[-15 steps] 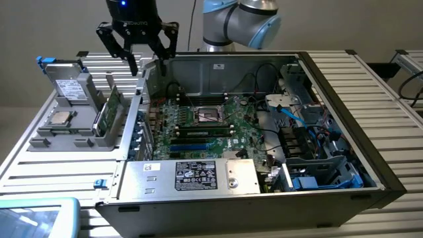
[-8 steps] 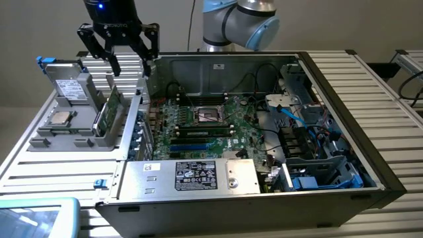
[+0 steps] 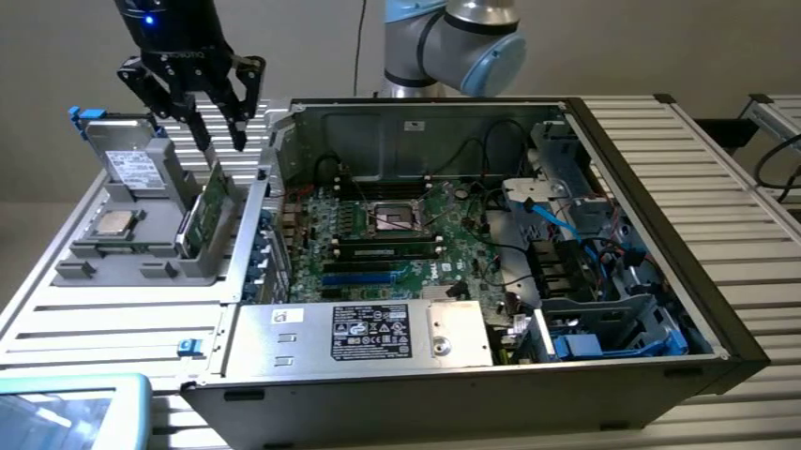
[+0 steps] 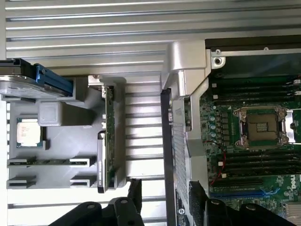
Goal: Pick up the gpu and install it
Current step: 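Reach for the gpu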
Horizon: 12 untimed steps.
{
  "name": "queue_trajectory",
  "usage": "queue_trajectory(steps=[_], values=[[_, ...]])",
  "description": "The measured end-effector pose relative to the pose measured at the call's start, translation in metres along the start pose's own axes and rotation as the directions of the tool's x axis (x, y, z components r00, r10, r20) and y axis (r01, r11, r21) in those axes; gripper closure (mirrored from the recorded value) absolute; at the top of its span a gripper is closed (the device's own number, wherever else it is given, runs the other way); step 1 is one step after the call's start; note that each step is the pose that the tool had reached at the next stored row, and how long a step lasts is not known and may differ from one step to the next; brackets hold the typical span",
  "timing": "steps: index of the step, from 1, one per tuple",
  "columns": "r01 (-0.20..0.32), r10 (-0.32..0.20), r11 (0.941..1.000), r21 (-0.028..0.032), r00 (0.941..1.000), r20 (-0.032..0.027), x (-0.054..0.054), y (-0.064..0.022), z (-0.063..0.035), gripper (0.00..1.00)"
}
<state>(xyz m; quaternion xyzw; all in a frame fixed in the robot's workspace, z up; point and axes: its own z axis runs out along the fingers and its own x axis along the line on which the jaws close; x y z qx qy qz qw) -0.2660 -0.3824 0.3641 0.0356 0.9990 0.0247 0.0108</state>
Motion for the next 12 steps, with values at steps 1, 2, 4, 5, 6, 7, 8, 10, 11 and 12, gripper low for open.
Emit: queue_trajectory(steps=[1, 2, 4, 5, 6, 7, 8, 10, 11, 12], values=[[0.000, 0.000, 1.0000, 0.0000, 1.0000, 0.0000, 0.005, 0.0000, 0.0017, 0.46], [0.000, 0.000, 1.0000, -0.0001, 1.0000, 0.0000, 0.009, 0.0003, 0.0034, 0.52], [0.000, 0.000, 1.0000, 0.0000, 1.0000, 0.0000, 0.018, 0.0013, 0.0069, 0.52], [0.000, 0.000, 1.0000, 0.0001, 1.0000, 0.0000, 0.023, 0.0020, 0.0087, 0.52], [0.000, 0.000, 1.0000, 0.0002, 1.0000, 0.0000, 0.028, 0.0027, 0.0105, 0.52], [0.000, 0.000, 1.0000, 0.0003, 1.0000, 0.0000, 0.032, 0.0034, 0.0122, 0.52], [0.000, 0.000, 1.0000, 0.0003, 1.0000, 0.0000, 0.037, 0.0042, 0.0140, 0.52], [0.000, 0.000, 1.0000, 0.0005, 1.0000, 0.0000, 0.046, 0.0060, 0.0175, 0.52], [0.000, 0.000, 1.0000, 0.0006, 1.0000, 0.0000, 0.051, 0.0071, 0.0193, 0.52], [0.000, 0.000, 1.0000, 0.0007, 1.0000, 0.0000, 0.056, 0.0084, 0.0212, 0.52]])
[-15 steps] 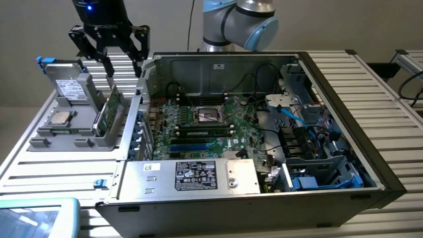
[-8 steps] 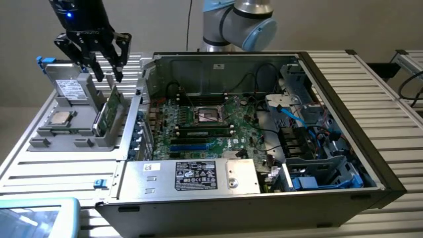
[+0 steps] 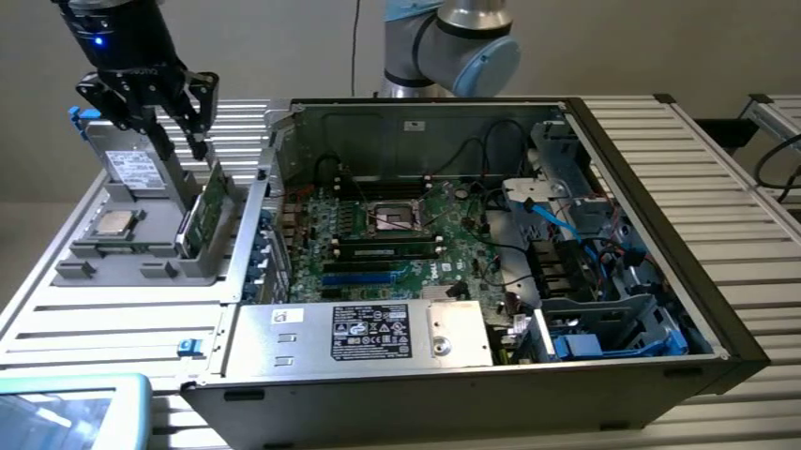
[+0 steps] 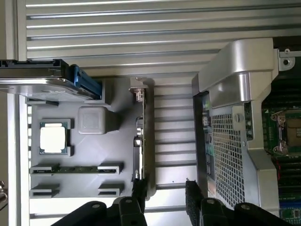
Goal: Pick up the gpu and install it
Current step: 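Reach for the gpu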
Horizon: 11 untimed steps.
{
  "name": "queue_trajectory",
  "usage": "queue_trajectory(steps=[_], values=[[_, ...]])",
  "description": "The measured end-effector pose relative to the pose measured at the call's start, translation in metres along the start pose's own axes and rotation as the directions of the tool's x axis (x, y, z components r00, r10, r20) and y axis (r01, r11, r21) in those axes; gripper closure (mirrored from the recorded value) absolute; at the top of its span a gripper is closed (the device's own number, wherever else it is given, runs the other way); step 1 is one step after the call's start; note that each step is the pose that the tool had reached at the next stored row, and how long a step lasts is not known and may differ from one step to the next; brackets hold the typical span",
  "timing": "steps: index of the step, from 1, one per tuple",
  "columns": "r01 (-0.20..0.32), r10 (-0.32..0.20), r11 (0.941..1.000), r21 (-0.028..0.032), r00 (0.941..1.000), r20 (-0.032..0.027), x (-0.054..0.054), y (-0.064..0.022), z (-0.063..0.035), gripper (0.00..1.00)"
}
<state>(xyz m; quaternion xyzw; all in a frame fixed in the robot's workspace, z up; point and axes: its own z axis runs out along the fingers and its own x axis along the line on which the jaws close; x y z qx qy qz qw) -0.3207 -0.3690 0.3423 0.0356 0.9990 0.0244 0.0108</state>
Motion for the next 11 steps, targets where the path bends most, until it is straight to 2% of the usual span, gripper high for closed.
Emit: queue_trajectory(steps=[6, 11], values=[[0.000, 0.000, 1.0000, 0.0003, 1.0000, -0.0001, 0.026, 0.0075, 0.0102, 0.52], [0.000, 0.000, 1.0000, 0.0002, 1.0000, -0.0003, 0.027, 0.0074, 0.0105, 0.52]])
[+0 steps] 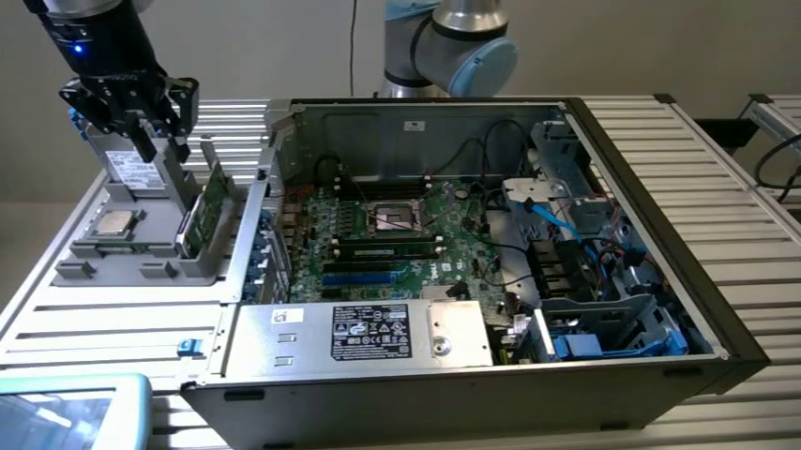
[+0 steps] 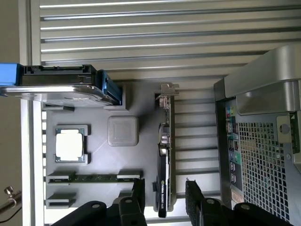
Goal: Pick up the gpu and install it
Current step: 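Reach for the gpu, then pick up the gpu and move the gpu toward the slot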
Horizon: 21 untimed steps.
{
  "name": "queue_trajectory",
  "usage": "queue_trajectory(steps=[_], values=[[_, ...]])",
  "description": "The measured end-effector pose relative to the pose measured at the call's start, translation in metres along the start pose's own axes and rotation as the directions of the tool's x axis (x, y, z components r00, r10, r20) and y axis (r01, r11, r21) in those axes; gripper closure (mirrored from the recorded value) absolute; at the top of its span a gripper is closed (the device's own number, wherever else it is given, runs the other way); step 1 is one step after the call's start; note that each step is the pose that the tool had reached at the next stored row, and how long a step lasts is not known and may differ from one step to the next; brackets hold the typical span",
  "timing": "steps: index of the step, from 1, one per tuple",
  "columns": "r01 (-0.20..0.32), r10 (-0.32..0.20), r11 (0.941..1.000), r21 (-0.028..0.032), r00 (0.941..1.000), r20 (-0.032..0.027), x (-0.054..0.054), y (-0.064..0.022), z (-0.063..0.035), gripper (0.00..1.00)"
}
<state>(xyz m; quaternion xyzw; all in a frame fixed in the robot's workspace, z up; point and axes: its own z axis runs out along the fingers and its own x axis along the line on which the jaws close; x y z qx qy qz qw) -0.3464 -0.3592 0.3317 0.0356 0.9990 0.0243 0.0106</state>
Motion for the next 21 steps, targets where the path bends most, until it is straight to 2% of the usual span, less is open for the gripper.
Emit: queue_trajectory(steps=[12, 21], values=[[0.000, 0.000, 1.0000, 0.0000, 1.0000, 0.0000, 0.000, -0.0001, 0.0008, 0.52], [0.000, 0.000, 1.0000, -0.0001, 1.0000, 0.0001, -0.004, -0.0076, 0.0168, 0.52]])
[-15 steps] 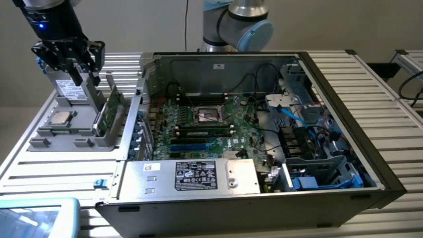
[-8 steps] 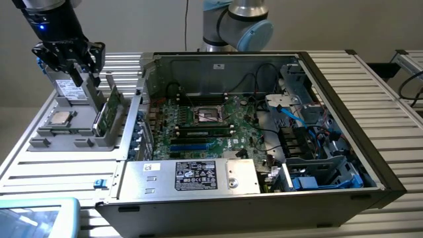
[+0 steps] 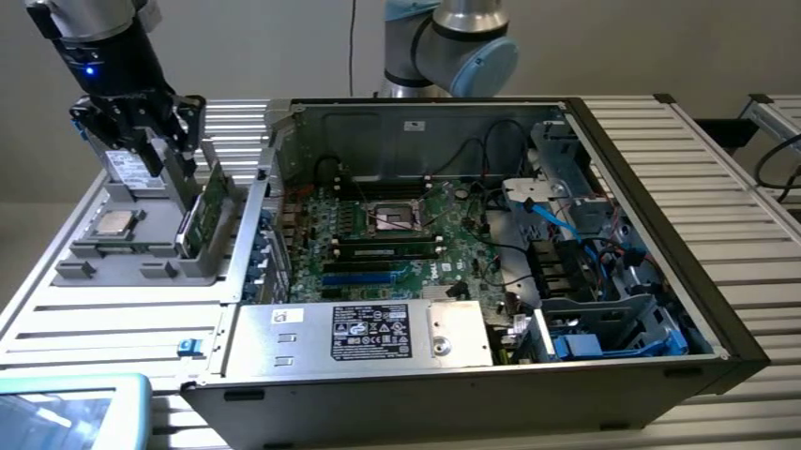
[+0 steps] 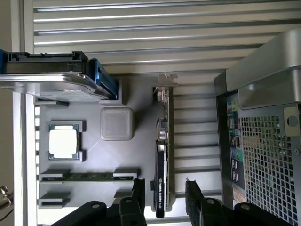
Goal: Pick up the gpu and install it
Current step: 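Pick up the gpu and move the gpu toward the slot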
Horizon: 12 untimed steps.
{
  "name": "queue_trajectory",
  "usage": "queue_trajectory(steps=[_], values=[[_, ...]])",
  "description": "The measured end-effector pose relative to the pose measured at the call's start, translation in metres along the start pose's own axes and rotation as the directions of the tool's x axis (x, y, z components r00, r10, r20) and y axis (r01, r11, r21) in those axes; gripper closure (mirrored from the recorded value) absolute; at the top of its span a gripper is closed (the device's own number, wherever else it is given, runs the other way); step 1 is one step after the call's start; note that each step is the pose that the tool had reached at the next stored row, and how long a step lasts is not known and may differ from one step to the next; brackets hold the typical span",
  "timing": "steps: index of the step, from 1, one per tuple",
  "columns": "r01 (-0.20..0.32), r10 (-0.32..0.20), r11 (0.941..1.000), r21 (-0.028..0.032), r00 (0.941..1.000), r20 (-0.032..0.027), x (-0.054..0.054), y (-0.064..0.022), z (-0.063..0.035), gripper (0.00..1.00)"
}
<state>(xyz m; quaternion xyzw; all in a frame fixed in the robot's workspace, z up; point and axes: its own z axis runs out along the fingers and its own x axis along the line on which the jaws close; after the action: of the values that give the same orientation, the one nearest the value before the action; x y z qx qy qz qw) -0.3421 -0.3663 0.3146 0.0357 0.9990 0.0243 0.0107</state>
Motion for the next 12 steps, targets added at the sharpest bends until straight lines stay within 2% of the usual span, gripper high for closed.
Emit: queue_trajectory(steps=[12], values=[[-0.002, 0.002, 1.0000, 0.0000, 1.0000, 0.0002, 0.001, 0.0096, 0.0224, 0.52]])
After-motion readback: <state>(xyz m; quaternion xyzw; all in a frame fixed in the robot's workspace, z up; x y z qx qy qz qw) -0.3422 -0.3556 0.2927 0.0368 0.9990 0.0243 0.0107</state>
